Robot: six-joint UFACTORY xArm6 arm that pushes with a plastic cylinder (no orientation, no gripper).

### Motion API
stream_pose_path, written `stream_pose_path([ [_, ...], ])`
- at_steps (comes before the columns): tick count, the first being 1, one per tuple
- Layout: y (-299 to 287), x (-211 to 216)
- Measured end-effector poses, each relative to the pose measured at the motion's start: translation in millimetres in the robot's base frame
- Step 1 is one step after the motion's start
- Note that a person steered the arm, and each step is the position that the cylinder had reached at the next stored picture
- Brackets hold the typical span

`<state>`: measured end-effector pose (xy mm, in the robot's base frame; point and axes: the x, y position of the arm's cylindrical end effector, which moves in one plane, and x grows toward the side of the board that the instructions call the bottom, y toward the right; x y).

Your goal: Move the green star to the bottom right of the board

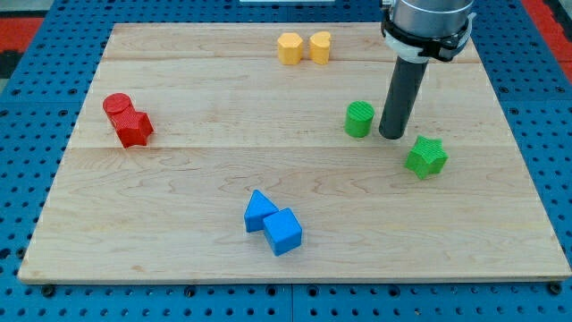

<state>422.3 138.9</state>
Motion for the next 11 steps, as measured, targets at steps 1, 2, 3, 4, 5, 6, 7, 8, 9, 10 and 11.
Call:
stream_pose_path([
  [1, 28, 4],
  [2, 34, 4],
  [3, 20, 13],
  [4, 11, 40],
  [5, 10, 66],
  [6, 10, 73],
  [7, 10, 69],
  [8, 10, 58],
  [9, 12, 61],
  [10, 21, 83],
  [11, 32, 103],
])
